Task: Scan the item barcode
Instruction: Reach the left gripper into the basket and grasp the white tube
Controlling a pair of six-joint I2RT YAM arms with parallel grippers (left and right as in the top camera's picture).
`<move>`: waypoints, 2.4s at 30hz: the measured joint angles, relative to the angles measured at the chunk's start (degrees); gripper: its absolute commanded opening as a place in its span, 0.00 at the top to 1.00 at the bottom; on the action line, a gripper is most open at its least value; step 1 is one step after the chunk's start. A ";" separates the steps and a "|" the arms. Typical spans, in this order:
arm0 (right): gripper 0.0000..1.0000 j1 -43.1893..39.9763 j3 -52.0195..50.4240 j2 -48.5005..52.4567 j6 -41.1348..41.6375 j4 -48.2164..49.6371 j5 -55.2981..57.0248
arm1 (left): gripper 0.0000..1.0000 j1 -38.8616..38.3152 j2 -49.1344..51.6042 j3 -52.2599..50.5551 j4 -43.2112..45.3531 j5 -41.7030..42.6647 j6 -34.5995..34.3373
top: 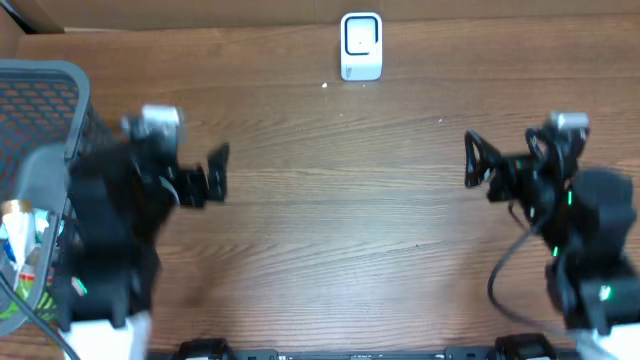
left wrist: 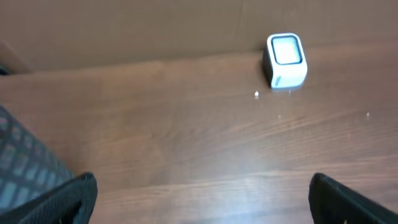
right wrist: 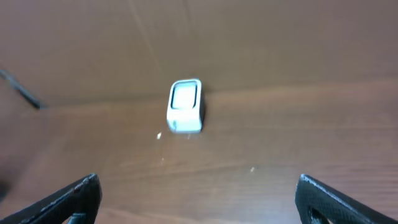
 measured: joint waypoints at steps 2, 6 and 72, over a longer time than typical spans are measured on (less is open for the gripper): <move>0.00 0.00 7.72 6.14 -0.15 -6.03 -1.70 | 0.00 0.00 8.55 13.60 -8.50 -0.11 0.02; 0.00 0.00 21.24 15.85 -0.17 -15.74 -4.44 | 0.00 0.00 22.88 38.69 -21.88 -0.20 0.11; 0.00 0.00 27.58 25.29 -0.15 -23.08 -14.67 | 0.41 51.12 41.81 4.48 6.69 -15.87 14.10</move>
